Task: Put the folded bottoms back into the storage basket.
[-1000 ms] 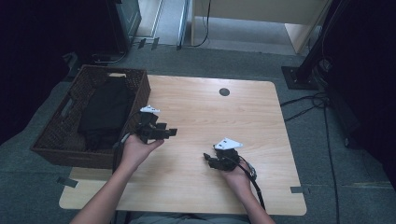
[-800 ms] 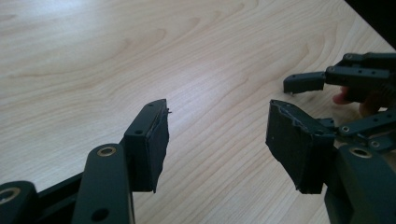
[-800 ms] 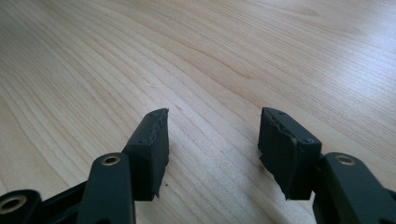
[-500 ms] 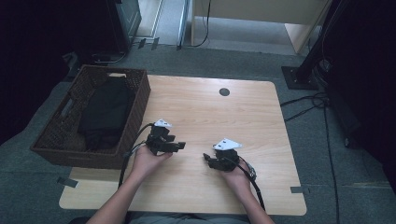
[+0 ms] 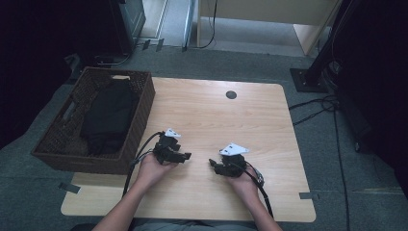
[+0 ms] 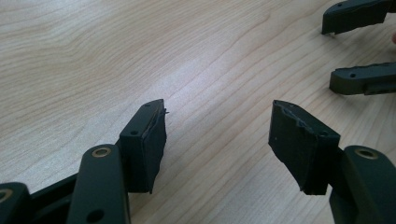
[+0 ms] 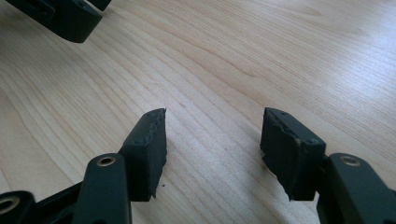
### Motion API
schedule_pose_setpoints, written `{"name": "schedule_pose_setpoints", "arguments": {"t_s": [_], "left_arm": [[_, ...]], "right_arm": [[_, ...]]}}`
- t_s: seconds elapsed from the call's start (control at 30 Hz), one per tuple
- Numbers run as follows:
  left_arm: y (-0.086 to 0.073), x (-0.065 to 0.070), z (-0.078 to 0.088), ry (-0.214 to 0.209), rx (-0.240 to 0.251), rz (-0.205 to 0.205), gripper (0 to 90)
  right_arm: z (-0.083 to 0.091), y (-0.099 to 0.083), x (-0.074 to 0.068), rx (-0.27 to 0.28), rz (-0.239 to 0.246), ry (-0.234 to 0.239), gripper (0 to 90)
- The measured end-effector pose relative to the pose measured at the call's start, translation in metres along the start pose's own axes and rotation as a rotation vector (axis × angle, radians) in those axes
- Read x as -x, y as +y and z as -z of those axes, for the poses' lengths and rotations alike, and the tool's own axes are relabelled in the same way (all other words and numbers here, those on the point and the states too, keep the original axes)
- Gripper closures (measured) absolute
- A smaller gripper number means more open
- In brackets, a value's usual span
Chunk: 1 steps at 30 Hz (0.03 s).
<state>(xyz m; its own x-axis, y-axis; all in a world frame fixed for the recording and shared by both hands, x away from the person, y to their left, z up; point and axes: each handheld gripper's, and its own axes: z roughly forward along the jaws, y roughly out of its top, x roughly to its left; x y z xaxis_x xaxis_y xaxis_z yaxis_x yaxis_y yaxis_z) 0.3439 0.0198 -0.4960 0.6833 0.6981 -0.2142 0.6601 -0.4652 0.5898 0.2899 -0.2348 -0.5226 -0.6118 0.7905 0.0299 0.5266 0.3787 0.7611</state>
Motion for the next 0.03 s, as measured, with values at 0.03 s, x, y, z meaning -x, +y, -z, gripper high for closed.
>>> {"name": "schedule_pose_setpoints", "arguments": {"t_s": [0.03], "left_arm": [[-0.0004, -0.0001, -0.0007, 0.003, -0.002, 0.001, 36.4]], "right_arm": [[0.0000, 0.0000, -0.0001, 0.000, 0.000, 0.000, 40.5]]}}
